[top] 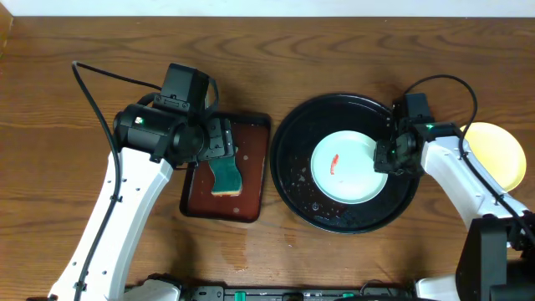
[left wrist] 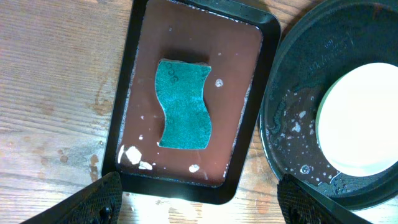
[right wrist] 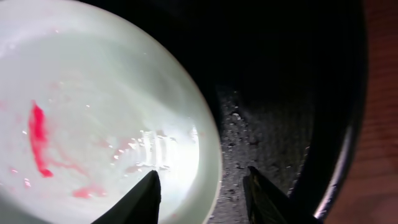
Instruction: Clean dirty plates on tray and stack at the side
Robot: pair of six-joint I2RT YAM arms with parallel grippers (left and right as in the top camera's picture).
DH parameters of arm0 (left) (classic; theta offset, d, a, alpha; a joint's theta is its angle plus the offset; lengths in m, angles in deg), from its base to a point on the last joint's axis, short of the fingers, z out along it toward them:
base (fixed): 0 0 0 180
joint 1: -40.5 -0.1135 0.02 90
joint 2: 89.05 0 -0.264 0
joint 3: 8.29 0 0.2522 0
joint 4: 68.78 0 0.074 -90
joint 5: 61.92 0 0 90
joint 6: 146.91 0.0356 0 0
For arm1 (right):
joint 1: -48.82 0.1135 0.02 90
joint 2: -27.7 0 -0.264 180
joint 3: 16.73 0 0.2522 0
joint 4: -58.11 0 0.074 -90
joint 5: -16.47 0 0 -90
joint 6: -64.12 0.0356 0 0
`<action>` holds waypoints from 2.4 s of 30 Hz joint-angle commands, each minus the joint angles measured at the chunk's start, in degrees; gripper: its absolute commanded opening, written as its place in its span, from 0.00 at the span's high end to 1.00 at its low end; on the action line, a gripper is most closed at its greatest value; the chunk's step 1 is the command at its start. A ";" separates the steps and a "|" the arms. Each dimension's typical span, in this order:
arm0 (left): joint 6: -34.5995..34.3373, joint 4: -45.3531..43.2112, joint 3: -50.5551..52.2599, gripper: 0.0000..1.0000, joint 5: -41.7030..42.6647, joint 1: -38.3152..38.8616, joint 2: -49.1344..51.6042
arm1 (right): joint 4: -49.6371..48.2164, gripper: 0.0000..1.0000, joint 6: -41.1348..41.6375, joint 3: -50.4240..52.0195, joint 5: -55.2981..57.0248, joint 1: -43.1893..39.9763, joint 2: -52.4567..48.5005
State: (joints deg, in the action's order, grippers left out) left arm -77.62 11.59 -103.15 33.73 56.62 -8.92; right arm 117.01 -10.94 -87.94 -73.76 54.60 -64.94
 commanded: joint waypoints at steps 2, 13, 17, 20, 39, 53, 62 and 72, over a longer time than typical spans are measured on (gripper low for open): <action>0.57 0.13 -0.28 0.20 -0.55 -0.35 0.11 | -0.52 0.58 -4.33 0.63 0.17 -2.01 -2.03; 0.55 0.13 -0.28 0.19 -0.55 -0.35 0.11 | -6.95 0.85 -8.81 1.07 -9.46 -3.13 -12.37; 0.52 -0.02 -0.28 0.20 -0.50 -0.35 0.11 | -6.38 0.99 -8.76 1.07 -9.29 -3.15 -13.25; 0.55 -0.07 -0.28 0.20 -0.50 -0.35 0.11 | -6.36 0.99 -8.76 1.05 -9.29 -3.13 -12.90; -6.58 -12.20 13.73 0.36 -4.13 2.56 17.33 | -5.35 0.99 -8.59 1.05 -9.05 -3.06 -12.90; -2.91 -21.20 13.75 0.92 -2.10 2.82 35.76 | -4.13 0.99 -8.59 1.05 -9.07 -3.06 -12.90; -2.86 -16.31 11.30 0.56 -2.03 2.82 26.80 | -3.58 0.99 -8.59 1.05 -9.05 -3.13 -12.90; -2.86 -21.11 12.48 0.44 -10.71 2.82 21.62 | -3.58 0.99 -8.59 1.05 -9.05 -3.13 -12.90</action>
State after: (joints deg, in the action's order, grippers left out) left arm -80.86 -7.99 -91.78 26.93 59.52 11.91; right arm 112.73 -19.62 -88.79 -81.02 51.19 -74.58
